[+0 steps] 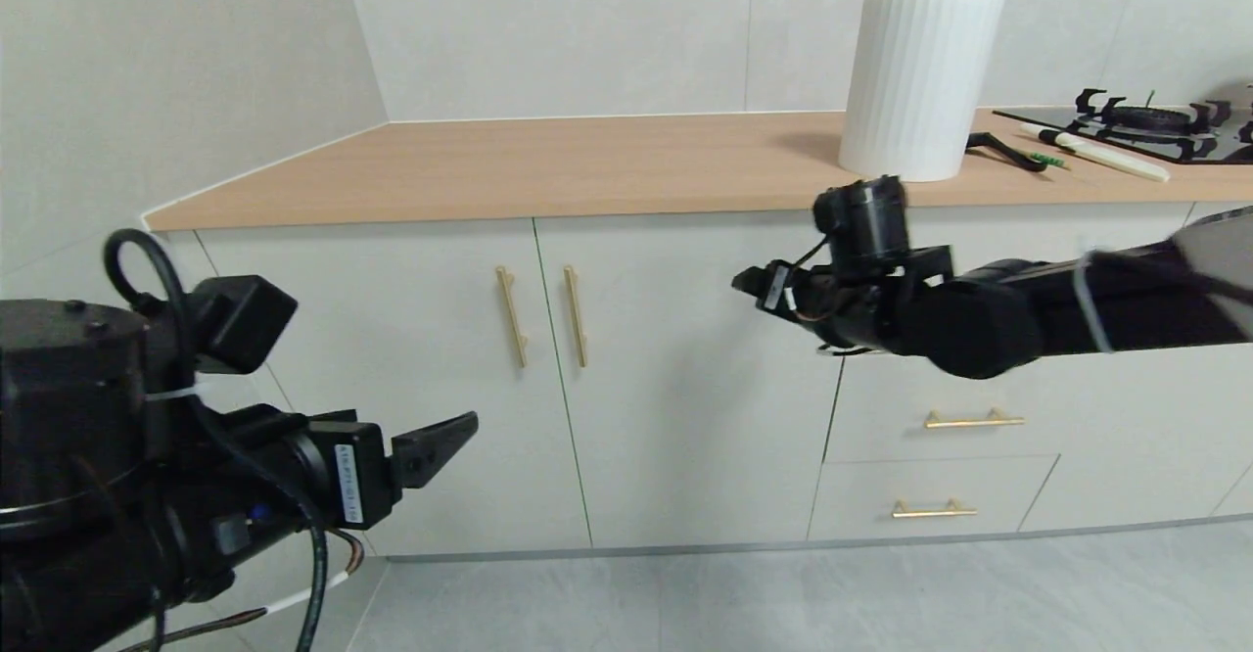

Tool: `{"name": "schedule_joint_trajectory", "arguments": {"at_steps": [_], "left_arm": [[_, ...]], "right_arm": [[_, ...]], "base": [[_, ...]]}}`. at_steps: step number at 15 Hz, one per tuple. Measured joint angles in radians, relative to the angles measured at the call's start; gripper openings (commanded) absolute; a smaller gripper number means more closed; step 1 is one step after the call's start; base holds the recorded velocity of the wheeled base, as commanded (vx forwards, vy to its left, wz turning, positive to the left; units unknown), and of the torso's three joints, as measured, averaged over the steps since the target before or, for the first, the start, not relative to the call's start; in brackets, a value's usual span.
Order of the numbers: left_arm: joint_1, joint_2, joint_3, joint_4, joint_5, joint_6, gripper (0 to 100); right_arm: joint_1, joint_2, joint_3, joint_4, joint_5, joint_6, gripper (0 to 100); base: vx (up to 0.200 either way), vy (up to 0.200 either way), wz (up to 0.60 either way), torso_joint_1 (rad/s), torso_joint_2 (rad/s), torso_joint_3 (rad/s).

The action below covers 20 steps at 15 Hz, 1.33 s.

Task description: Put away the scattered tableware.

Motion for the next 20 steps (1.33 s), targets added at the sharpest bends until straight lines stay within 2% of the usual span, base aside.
{"name": "schedule_joint_trajectory", "arguments": {"at_steps": [5,8,11,15,17,20], "left_arm": [[0.049,-0.248,0.112,0.014,0.03,0.118,100],[0.077,-0.441,0.191,0.061,0.033,0.144,100],[0.131,-0.659,0.22,0.183,0.032,0.151,100],[0.229,-0.929,0.234,0.36,0.028,0.162,100],[0.292,-1.024,0.26,0.39,0.025,0.2,100],[0.375,-1.118,0.317,0.377,0.03,0.253,100]], "right_arm": [[-0.014,-0.596,0.536,-0.013,0.008,-0.138,100],[-0.115,-0.953,0.776,-0.017,0.024,-0.275,100],[-0.233,-1.282,0.918,0.031,0.036,-0.387,100],[-0.385,-1.663,1.014,0.235,0.047,-0.503,100],[-0.462,-1.809,1.044,0.322,0.064,-0.529,100],[-0.52,-1.965,1.103,0.403,0.076,-0.564,100]], "base": [[0.0,0.0,0.0,0.0,0.0,0.0],[0.0,0.0,0.0,0.0,0.0,0.0],[0.0,0.0,0.0,0.0,0.0,0.0],[0.0,0.0,0.0,0.0,0.0,0.0],[0.0,0.0,0.0,0.0,0.0,0.0],[0.0,0.0,0.0,0.0,0.0,0.0]]}}
